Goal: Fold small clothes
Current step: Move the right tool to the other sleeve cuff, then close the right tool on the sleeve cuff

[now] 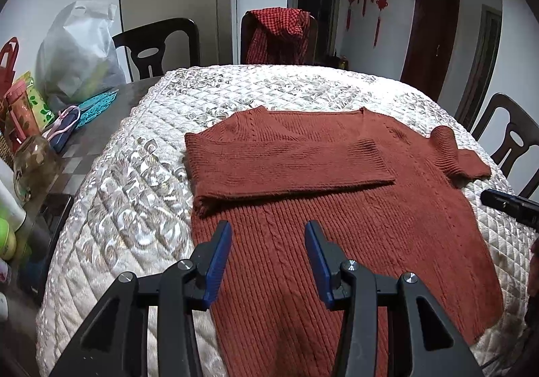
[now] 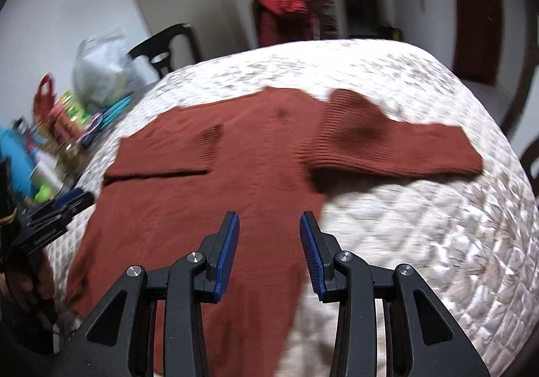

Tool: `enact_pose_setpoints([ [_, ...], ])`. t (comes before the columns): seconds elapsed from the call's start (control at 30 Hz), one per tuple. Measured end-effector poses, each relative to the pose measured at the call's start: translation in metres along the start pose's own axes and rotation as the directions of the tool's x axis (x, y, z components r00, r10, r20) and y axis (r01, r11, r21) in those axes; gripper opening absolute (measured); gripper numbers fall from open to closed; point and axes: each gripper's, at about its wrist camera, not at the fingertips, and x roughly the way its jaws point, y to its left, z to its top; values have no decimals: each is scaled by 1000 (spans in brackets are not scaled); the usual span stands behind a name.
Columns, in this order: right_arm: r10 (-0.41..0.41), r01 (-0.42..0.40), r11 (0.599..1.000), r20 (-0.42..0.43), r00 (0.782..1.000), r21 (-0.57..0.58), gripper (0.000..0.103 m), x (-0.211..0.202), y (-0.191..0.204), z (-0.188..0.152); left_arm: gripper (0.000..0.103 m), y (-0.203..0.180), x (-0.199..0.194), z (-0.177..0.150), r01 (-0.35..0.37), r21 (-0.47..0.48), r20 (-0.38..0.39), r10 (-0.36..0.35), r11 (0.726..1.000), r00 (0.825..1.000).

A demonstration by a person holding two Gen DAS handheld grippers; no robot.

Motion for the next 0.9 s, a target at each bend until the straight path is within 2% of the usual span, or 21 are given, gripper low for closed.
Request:
enact_pose_setpoints([
  [0.2, -62, 63, 984, -11, 998, 167, 39, 7, -60, 11, 48, 3, 20, 13, -15, 21, -9, 15, 1000, 1000],
  [0.33, -81, 83, 952, -19, 997, 293, 39, 12, -101, 17, 48, 5, 35, 21, -25, 23, -17, 25, 999, 1000],
  [0.4, -95, 95, 939, -19, 995, 331, 39, 14, -114, 21, 48, 7, 40, 24, -25, 20, -22, 26, 999, 999],
  [0.47, -78, 74, 929, -3, 997, 362, 39, 14, -124, 26, 48, 7, 44, 24, -21, 18, -27, 21, 1000, 999],
  [0.57, -117, 108, 917, -1, 993, 385, 39, 15, -136, 33, 48, 6, 50, 24, -13, 18, -39, 14, 1000, 999],
  [0.73, -111, 88, 893, 27, 993, 441, 38, 20, -154, 41, 48, 6, 56, 21, -7, 16, -61, 8, 1000, 998],
  [0.8, -123, 98, 887, 27, 992, 450, 34, 23, -158, 44, 48, 7, 57, 21, -5, 13, -64, 6, 1000, 998],
  [0.87, -128, 108, 883, 14, 992, 458, 12, 26, -160, 47, 48, 7, 58, 21, -3, 10, -65, 3, 1000, 998],
  [0.9, -122, 103, 881, 13, 992, 461, 10, 28, -162, 48, 48, 7, 58, 21, -1, 8, -66, 2, 1000, 998],
])
